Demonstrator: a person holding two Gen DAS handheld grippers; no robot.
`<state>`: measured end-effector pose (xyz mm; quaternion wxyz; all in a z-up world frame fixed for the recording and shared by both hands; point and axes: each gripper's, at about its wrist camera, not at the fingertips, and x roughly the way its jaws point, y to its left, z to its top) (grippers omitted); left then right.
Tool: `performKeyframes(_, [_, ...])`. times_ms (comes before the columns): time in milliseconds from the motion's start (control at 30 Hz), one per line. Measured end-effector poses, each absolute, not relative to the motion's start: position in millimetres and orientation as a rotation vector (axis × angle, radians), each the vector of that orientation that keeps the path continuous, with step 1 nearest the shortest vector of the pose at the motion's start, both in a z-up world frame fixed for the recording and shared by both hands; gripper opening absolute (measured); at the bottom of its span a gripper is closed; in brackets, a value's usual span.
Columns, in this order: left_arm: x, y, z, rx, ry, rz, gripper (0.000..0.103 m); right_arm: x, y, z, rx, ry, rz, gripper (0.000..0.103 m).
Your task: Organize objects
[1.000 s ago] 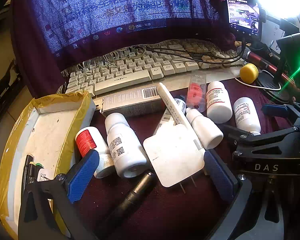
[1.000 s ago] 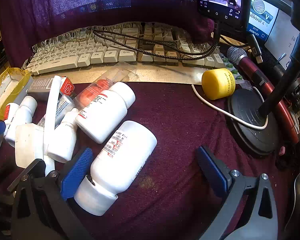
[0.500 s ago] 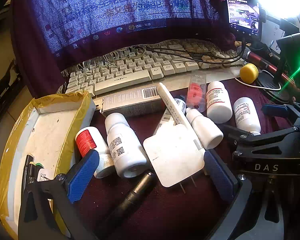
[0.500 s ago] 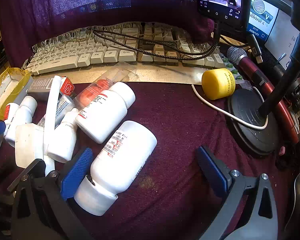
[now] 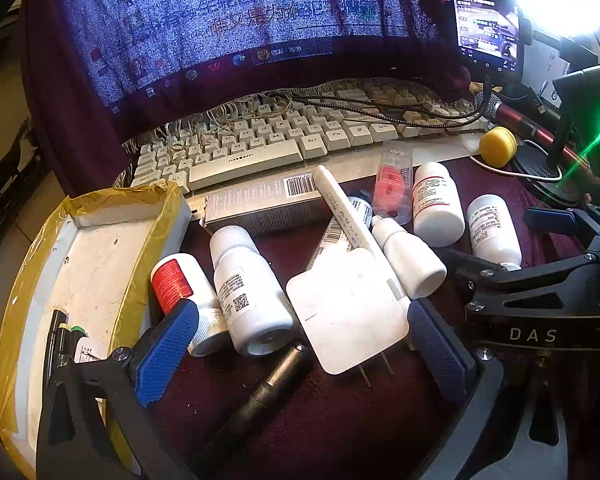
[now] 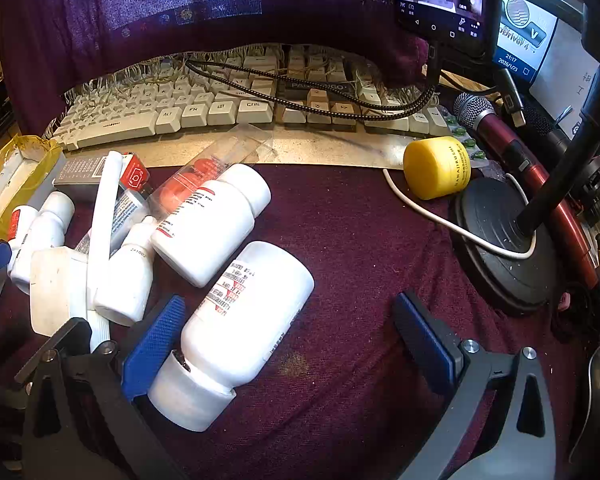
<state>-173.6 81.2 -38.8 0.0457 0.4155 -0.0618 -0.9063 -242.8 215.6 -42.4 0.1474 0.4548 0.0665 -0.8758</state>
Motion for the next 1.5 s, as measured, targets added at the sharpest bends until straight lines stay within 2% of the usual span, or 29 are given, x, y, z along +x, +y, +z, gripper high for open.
performKeyframes(1500, [-176.5,81.1,-40.8,1.272,-0.192,-2.771,0.102,-247.5,214.3,-42.6,1.309,0.192,-2.518,0.103])
